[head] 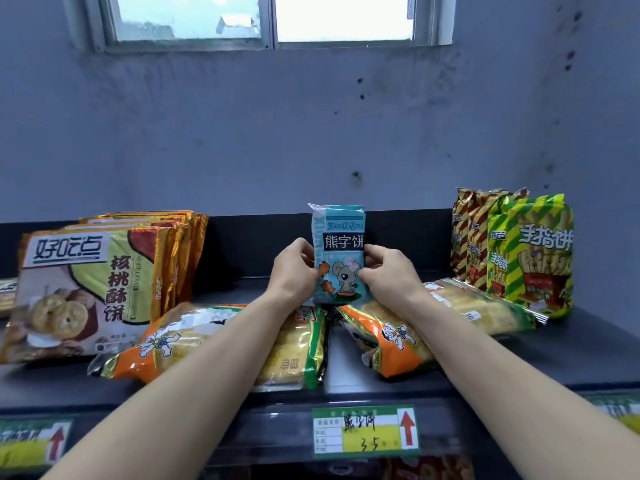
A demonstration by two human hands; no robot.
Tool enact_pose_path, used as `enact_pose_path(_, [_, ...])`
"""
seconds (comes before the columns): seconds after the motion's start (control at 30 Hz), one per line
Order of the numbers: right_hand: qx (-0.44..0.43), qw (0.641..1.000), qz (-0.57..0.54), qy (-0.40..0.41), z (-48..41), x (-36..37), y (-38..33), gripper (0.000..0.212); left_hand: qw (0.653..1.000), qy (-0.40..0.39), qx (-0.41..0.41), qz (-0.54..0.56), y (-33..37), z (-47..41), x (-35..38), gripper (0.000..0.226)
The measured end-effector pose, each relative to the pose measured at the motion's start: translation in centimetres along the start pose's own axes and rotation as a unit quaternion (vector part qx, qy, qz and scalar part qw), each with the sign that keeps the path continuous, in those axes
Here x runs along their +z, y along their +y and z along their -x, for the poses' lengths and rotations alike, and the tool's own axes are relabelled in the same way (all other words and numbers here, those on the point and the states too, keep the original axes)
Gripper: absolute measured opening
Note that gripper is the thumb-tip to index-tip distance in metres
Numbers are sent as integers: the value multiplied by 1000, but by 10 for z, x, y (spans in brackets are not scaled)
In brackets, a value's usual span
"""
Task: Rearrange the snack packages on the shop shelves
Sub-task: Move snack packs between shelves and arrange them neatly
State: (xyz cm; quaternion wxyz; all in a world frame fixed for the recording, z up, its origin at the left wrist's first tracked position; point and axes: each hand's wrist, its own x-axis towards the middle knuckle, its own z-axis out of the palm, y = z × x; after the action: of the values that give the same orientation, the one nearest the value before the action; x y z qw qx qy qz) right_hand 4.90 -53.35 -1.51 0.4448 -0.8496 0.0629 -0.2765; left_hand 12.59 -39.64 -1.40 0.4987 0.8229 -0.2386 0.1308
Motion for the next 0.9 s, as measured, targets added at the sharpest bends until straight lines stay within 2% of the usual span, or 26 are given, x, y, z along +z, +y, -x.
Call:
enact_pose_path(0.23, [-4,1000,27,10,4,2,-1,32,1000,1,-11,-19,1,-1,2,21])
enact_pose_path(0.4, [-2,999,20,34,6,-1,-8,26,999,20,-9,-31,8,2,-5,20])
enact_pose_path(0.6, [-55,994,30,94,21,-20,-30,33,998,40,40,-28,37,17,-32,16])
enact_pose_path(0.77, [-90,994,0,61,60,-29,-56,39,995,35,90,-12,64,59,-54,13])
enact_pose_path(0.9, [-124,991,-11,40,96,-22,-79,36,995,33,97,-3,78,106,-74,11])
